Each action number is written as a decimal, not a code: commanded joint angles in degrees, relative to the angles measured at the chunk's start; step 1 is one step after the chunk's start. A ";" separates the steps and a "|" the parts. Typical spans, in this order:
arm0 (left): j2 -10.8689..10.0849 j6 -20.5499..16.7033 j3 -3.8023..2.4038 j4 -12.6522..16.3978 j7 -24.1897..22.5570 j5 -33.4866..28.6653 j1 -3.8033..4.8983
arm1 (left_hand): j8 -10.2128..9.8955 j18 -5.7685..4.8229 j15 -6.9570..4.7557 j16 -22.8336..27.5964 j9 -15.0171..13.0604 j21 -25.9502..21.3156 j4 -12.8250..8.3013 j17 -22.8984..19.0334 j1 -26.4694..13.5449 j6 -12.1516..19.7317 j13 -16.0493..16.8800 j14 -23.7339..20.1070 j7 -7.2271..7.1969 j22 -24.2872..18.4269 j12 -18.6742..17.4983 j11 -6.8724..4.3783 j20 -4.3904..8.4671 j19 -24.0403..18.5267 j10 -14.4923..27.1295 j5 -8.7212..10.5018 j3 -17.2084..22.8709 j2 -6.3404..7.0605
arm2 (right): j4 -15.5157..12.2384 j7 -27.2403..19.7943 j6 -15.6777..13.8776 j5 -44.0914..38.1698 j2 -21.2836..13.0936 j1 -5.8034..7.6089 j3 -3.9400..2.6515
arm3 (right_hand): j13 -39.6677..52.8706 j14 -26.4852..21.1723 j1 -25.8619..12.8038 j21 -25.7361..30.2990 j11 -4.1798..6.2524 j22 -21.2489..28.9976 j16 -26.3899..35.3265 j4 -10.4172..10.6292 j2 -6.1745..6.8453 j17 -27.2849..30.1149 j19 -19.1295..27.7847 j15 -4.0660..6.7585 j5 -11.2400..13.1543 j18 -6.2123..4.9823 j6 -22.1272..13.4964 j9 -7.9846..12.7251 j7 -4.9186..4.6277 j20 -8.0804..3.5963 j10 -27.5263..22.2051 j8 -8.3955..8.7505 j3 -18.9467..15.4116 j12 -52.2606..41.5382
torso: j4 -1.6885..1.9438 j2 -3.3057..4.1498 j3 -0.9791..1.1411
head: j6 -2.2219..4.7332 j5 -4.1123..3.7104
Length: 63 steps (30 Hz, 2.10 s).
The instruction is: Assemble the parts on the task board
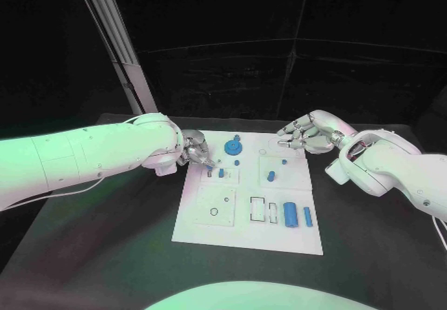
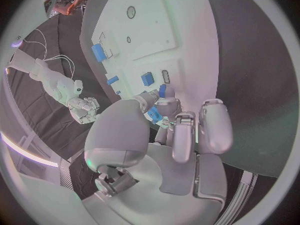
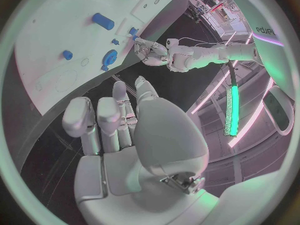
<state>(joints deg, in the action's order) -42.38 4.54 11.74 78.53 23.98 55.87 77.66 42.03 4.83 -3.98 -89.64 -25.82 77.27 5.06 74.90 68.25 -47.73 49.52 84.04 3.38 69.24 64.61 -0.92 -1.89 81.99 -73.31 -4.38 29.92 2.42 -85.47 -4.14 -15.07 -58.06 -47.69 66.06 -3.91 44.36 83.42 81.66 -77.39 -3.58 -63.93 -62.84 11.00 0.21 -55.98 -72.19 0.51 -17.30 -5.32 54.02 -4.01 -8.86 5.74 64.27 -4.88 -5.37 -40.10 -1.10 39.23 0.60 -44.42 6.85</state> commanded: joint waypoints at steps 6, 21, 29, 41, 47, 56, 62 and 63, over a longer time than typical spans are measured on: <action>-0.59 0.27 0.01 1.22 -0.40 3.42 -0.23 | 0.43 -0.52 -0.43 -0.36 -0.04 0.17 -8.67 15.10 -0.53 -0.70 0.06 5.96 -0.04 0.02 0.29 -0.13 0.02 0.54 -0.57 -0.33 9.27 0.43 | -0.05 -0.61 -0.50 -0.08 0.03 0.10 -0.03 | -0.08 -0.35 0.17 0.30 -0.11 0.09 0.19 0.40 -0.57 0.02 0.38 0.15 -0.45 -0.43 -0.11 0.00 0.00 0.01 -0.38 0.01 0.10 0.09 | -0.05 0.06 0.06 | -0.24 0.22; -1.29 3.63 0.03 2.67 1.15 3.03 -0.44 | 0.56 -0.48 -0.48 -0.36 -0.03 0.02 -8.77 15.10 -0.86 -0.98 -0.17 5.96 -0.14 -0.17 0.12 -0.21 0.06 0.46 -0.61 -0.38 9.88 0.84 | -0.02 -0.62 -0.43 -0.08 0.12 0.10 -0.03 | -0.08 -0.35 0.17 0.30 -0.11 0.09 0.19 0.40 -0.57 0.02 0.38 0.15 -0.45 -0.43 -0.11 0.00 0.00 0.01 -0.38 0.01 0.10 0.09 | 0.04 0.00 0.00 | -0.62 0.27; -1.47 4.71 0.09 3.04 1.71 2.95 -0.46 | 0.59 -0.47 -0.48 -0.36 -0.03 -0.03 -8.78 15.10 -0.96 -1.05 -0.35 5.96 -0.16 -0.24 0.00 -0.23 0.06 0.43 -0.57 -0.43 10.04 0.94 | 0.01 -0.62 -0.42 -0.08 0.16 0.10 -0.03 | -0.16 -0.47 0.22 0.46 -0.11 0.37 0.72 0.44 -0.55 0.60 0.57 0.15 -0.52 -0.49 -0.09 -0.01 0.01 0.01 -0.48 -0.02 0.06 0.16 | -0.05 -0.01 0.03 | -0.67 0.32; -1.34 4.82 0.18 2.80 2.16 1.86 -0.51 | 0.65 -0.44 -0.50 -0.36 -0.03 -0.13 -8.70 15.10 -1.26 -1.16 -0.45 5.96 -0.19 -0.38 -0.10 -0.25 0.08 0.37 -0.60 -0.49 10.35 1.08 | -0.04 -0.66 -0.42 -0.08 0.16 0.10 -0.03 | -0.18 -0.49 0.23 0.47 -0.11 0.38 0.82 0.46 -0.55 0.70 0.57 0.15 -0.53 -0.50 -0.09 -0.01 0.00 0.01 -0.52 -0.02 0.05 0.19 | -0.03 0.04 0.01 | -0.61 0.22; -0.92 4.40 0.21 2.23 2.15 0.99 -0.52 | 0.81 -0.43 -0.56 -0.36 -0.04 -0.15 -8.31 15.10 -2.26 -1.42 -0.46 5.96 -0.34 -0.35 -0.13 -0.34 0.13 0.37 -0.75 -0.60 10.76 1.40 | -0.03 -0.66 -0.41 -0.08 0.18 0.10 -0.03 | -0.22 -0.50 0.24 0.51 -0.12 0.44 0.84 0.49 -0.55 0.70 0.61 0.15 -0.54 -0.51 -0.09 -0.01 0.00 0.01 -0.58 -0.03 0.04 0.23 | -0.06 0.02 0.03 | -0.69 0.17; -0.12 4.99 0.22 1.57 2.63 0.55 -0.52 | 1.15 -0.47 -0.98 -0.36 -0.01 -0.09 -6.59 15.10 -5.63 -2.25 -0.59 5.96 -1.08 -0.10 -0.11 -0.86 0.44 0.49 -1.03 -0.40 9.47 2.71 | -0.03 -0.62 -0.24 -0.08 0.16 0.10 -0.03 | -0.22 -0.50 0.24 0.51 -0.12 0.44 0.84 0.49 -0.55 0.70 0.61 0.15 -0.54 -0.51 -0.09 -0.01 0.00 0.01 -0.58 -0.03 0.04 0.23 | -0.06 0.06 0.01 | -0.79 -0.05; 0.24 5.72 0.23 1.34 3.11 0.47 -0.52 | 1.12 -0.46 -1.14 -0.36 0.10 -0.14 -5.90 15.10 -6.72 -2.57 -0.72 5.96 -1.25 -0.13 -0.18 -1.01 0.60 0.49 -1.01 -0.38 8.79 2.89 | 0.03 -0.48 -0.07 -0.08 0.21 0.10 -0.02 | -0.22 -0.50 0.24 0.51 -0.12 0.44 0.84 0.49 -0.55 0.70 0.61 0.15 -0.54 -0.51 -0.09 -0.01 0.00 0.01 -0.58 -0.03 0.04 0.23 | -0.03 0.03 0.01 | -0.92 -0.09; 0.29 5.82 0.23 1.28 3.19 0.47 -0.51 | 1.11 -0.47 -1.16 -0.36 0.12 -0.13 -5.83 15.10 -6.86 -2.61 -0.69 5.96 -1.28 -0.10 -0.15 -1.03 0.62 0.51 -1.03 -0.37 8.67 2.97 | 0.06 -0.46 -0.06 -0.08 0.20 0.10 -0.02 | -0.22 -0.50 0.24 0.51 -0.12 0.44 0.84 0.49 -0.55 0.70 0.61 0.15 -0.54 -0.51 -0.09 -0.01 0.00 0.01 -0.58 -0.03 0.04 0.23 | 0.00 0.04 -0.02 | -0.90 -0.11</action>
<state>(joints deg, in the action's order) -42.38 8.40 11.76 79.64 26.57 57.11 77.42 43.37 4.83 -4.82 -89.64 -25.79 77.26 -0.45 74.90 61.66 -49.75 48.86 84.05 2.43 69.08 64.61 -1.64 -1.53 82.35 -74.24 -4.69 37.95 5.46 -85.40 -4.28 -15.09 -58.07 -47.53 66.06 -3.90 44.20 83.22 81.66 -77.11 -3.79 -63.55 -62.22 11.16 0.21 -55.34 -71.98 0.72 -17.51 -5.32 54.02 -4.01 -8.86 5.95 64.07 -4.88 -5.19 -40.10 -1.18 39.27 0.63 -45.30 6.74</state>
